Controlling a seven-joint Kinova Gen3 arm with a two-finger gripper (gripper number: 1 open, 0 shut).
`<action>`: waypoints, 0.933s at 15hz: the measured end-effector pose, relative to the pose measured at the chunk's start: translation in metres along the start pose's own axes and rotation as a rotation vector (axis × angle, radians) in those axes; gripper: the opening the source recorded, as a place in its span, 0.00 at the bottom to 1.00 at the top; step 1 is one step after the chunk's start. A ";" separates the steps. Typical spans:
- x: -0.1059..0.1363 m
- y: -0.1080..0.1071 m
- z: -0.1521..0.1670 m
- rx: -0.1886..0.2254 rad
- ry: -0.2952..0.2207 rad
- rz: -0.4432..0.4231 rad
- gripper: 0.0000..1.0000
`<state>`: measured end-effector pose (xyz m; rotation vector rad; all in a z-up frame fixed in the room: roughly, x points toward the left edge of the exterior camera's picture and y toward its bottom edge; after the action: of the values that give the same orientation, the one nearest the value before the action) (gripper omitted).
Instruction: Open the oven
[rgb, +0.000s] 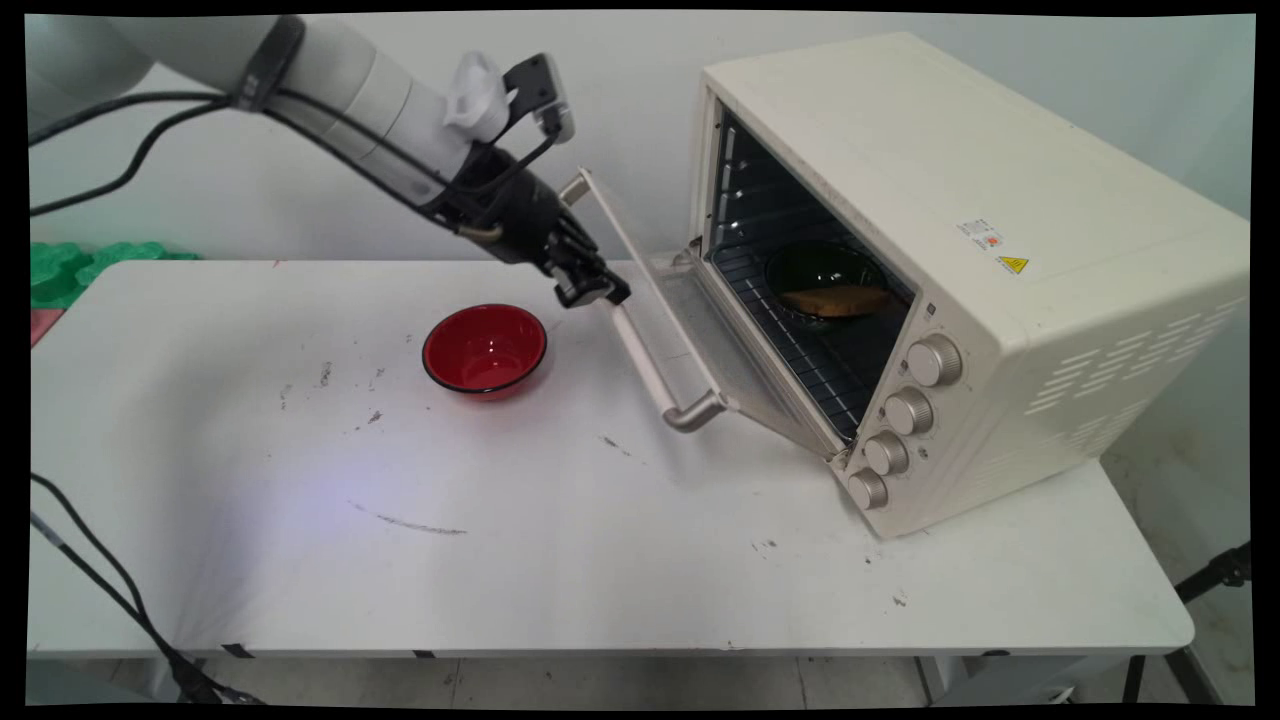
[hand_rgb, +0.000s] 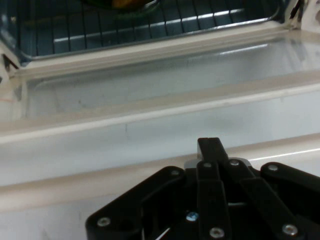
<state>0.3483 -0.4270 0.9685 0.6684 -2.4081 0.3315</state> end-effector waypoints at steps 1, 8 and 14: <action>-0.008 0.000 0.000 0.008 0.003 -0.003 0.00; -0.057 0.002 0.007 0.038 0.077 -0.015 0.00; -0.088 0.002 0.017 0.056 0.138 -0.037 0.00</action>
<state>0.3992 -0.3984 0.9006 0.6906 -2.2601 0.4173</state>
